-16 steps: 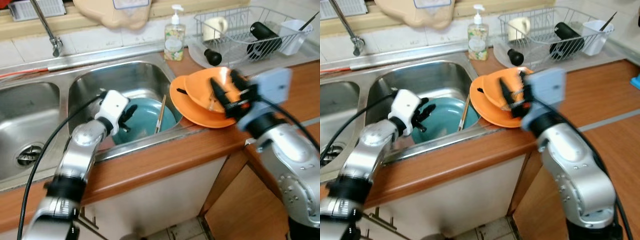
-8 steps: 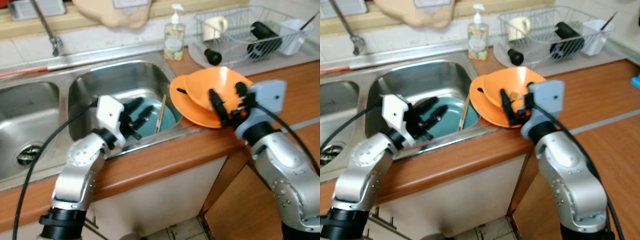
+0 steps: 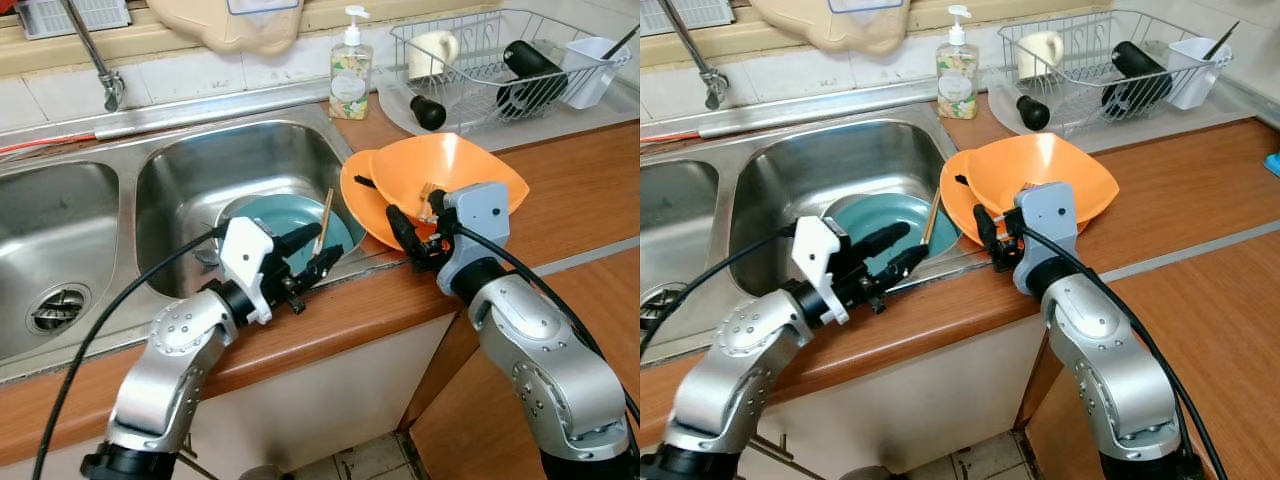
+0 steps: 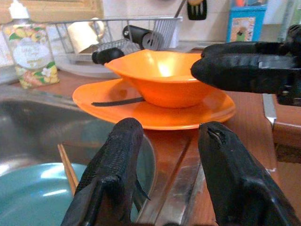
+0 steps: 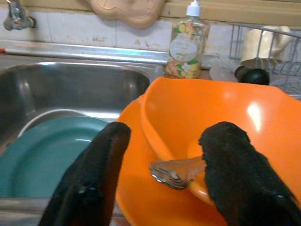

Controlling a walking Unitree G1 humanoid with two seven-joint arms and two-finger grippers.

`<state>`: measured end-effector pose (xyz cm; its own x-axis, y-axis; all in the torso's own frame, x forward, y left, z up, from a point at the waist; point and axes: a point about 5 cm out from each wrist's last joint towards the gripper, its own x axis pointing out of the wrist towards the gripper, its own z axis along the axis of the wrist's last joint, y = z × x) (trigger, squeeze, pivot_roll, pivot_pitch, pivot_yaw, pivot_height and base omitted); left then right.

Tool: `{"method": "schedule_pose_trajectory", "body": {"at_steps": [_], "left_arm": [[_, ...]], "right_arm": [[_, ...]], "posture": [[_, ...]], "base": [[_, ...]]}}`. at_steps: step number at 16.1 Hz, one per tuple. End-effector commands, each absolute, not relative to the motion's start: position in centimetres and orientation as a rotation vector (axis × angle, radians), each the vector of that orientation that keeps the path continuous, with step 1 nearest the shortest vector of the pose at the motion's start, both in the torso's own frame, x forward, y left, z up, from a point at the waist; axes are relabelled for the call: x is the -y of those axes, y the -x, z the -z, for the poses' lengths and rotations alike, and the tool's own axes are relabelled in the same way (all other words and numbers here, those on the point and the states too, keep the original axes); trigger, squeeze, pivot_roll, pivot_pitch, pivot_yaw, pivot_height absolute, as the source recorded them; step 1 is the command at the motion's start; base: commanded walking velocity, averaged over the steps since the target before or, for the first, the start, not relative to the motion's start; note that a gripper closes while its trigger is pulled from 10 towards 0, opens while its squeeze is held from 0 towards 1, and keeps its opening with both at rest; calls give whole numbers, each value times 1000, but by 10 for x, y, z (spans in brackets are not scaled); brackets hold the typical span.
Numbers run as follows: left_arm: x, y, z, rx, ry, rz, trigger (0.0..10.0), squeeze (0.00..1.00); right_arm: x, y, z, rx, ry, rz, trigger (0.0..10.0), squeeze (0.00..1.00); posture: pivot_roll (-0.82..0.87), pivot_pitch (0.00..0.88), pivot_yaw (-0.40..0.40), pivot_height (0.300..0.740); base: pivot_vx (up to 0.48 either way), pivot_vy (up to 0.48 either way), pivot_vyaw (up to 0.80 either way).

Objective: Kitchen organization

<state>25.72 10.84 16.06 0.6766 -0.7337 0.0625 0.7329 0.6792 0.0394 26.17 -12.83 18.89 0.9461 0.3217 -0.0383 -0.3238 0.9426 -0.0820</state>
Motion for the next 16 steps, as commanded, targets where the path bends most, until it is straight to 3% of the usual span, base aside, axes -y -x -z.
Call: {"method": "schedule_pose_trajectory", "body": {"at_steps": [1,16], "left_arm": [[-108,-255,-161,71,-39,837,10000,0],[-109,-251,-172,117,-17,827,10000,0]], "right_arm": [[130,-261,-185,-44,91,-331,0,0],[149,-257,-196,1,80,-223,0,0]], "posture": [[-22,0,70,740],[-36,0,76,740]], "base": [[0,0,0],[0,0,0]]}}
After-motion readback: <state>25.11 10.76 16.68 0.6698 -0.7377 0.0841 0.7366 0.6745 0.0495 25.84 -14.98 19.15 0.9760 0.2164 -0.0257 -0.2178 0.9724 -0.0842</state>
